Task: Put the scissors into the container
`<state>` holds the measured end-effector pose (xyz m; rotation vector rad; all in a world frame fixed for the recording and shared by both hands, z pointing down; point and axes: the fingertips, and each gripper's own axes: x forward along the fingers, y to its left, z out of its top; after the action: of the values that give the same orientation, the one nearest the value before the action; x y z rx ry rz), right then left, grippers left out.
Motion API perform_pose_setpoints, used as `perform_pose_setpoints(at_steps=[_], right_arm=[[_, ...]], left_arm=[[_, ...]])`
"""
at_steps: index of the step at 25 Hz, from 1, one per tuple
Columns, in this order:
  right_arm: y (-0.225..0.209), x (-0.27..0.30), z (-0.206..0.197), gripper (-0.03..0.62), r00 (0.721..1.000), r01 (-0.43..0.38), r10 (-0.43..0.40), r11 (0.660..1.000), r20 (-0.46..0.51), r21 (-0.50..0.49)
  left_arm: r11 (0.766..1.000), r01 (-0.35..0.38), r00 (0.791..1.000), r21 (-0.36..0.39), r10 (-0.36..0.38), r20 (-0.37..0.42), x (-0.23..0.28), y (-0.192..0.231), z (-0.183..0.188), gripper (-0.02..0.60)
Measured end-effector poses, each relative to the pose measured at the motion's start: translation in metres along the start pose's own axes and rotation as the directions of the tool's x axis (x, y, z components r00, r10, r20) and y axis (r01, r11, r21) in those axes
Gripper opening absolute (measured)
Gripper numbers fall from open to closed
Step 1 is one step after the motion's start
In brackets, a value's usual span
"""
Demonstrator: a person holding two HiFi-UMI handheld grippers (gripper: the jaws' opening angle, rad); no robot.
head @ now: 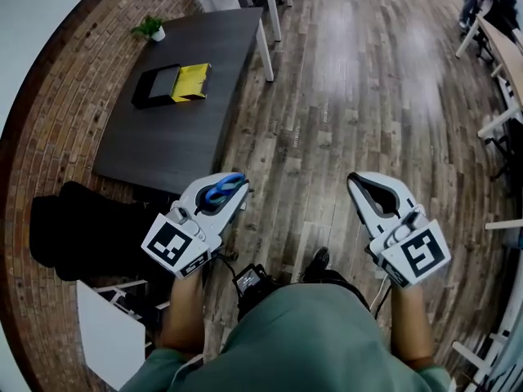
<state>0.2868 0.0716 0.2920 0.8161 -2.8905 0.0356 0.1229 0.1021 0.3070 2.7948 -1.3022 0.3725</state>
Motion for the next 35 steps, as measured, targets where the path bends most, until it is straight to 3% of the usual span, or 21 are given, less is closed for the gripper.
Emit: perform_pose_setpoints(at_steps=[7,15,26,35], right_arm=[[-0.078,0.014,0.000,0.006,0.999,-0.041,0.041,0.999,0.017,0.001],[-0.128,0.050,-0.005,0.006,0.998,-0.061,0.061,0.998,0.012,0.031],[-0.197,0.139,0.017,0.006,1.000,0.000,-0.001,1.000,-0.021,-0.018],[-0.219,0.221,0.032,0.006,0.998,-0.057,0.056,0.998,-0.021,-0.039]], left_arm=[[0.999,-0.044,0.999,-0.001,0.044,-0.018,0.070,0.019,0.013,0.040],[1.000,-0.031,0.999,0.002,0.031,-0.043,0.121,0.053,0.019,0.040],[0.999,0.032,0.999,-0.023,-0.031,0.015,0.183,0.157,0.022,0.040],[0.999,-0.026,0.999,-0.026,0.026,0.030,0.190,0.238,0.027,0.040]])
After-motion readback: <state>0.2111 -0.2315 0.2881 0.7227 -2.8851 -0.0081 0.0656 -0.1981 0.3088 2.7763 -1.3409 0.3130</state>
